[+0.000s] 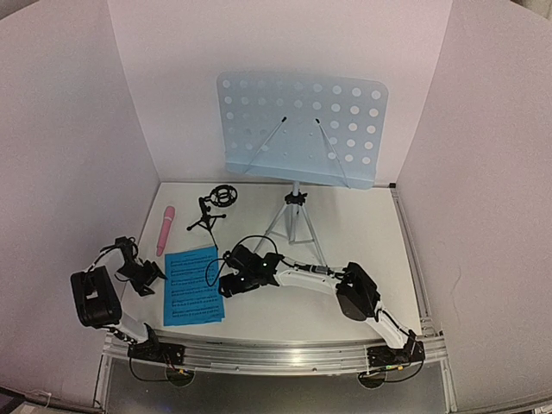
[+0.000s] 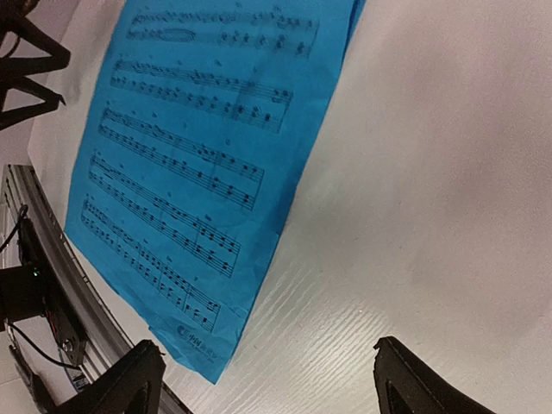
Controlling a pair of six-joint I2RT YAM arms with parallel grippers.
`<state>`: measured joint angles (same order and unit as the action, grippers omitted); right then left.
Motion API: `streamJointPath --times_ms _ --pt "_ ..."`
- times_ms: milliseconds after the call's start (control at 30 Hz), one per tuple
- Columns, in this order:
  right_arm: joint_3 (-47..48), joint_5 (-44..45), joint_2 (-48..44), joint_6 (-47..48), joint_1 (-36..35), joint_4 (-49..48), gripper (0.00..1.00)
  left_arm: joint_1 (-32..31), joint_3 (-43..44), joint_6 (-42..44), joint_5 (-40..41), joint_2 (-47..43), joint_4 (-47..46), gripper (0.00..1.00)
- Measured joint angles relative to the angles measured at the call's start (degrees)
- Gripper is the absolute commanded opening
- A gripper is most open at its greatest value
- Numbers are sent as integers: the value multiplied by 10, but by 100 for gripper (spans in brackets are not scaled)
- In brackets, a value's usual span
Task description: Pack up the instrument practice props
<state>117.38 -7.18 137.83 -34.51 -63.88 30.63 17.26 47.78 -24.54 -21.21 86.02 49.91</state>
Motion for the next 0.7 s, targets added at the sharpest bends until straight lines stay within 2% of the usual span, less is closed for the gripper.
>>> streamJointPath --times_ms 333,700 --pt "41 -94 67 -79 0 -4 66 0 -39 -19 4 0 -36 76" --pt "63 -143 92 -123 -13 -31 62 0 -46 -28 -2 14 -53 76"
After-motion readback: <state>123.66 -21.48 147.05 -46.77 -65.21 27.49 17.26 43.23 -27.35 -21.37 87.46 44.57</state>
